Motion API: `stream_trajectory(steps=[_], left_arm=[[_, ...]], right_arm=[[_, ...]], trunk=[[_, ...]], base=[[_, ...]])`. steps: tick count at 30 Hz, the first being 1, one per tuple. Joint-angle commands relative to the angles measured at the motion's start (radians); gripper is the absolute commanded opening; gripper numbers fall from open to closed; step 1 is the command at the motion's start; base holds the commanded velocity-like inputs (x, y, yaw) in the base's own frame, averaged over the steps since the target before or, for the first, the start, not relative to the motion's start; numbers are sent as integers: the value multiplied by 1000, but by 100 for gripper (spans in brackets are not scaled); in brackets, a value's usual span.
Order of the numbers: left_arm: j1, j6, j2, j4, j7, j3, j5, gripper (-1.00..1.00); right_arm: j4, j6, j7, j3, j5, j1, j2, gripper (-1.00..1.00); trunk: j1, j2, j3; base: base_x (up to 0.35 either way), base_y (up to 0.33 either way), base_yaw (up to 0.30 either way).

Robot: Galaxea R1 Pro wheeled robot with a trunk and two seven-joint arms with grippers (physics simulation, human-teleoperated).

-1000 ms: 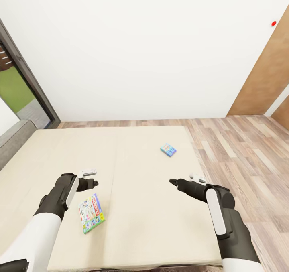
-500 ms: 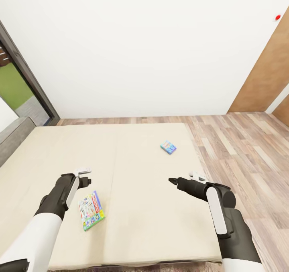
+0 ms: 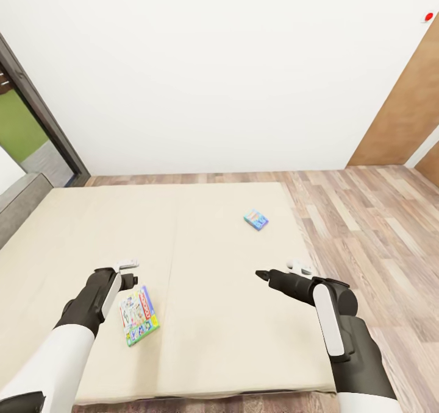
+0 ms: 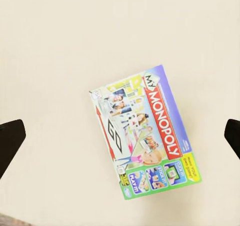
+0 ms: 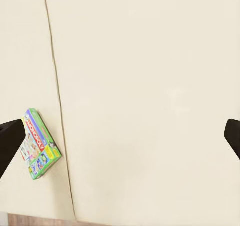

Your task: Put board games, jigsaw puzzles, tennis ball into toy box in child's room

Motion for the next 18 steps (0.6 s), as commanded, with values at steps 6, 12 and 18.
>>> stream_trajectory(steps=[6,12,18], left_arm=[[-1,-2,1,2,3,0,1,100],[-1,-30,2,21,3,0,0,100],[-1,-62,3,43,3,1,1,100]], right_arm=[[-2,5,7,-2,5,-1,1,100],[-31,5,15,14,5,-3,1,100],[-61,5,111,68,5,-3,-1,100]], trunk=[[0,-2,-12],[0,-2,-21],[0,-2,-31]], base=[[0,0,0],[0,0,0],[0,0,0]])
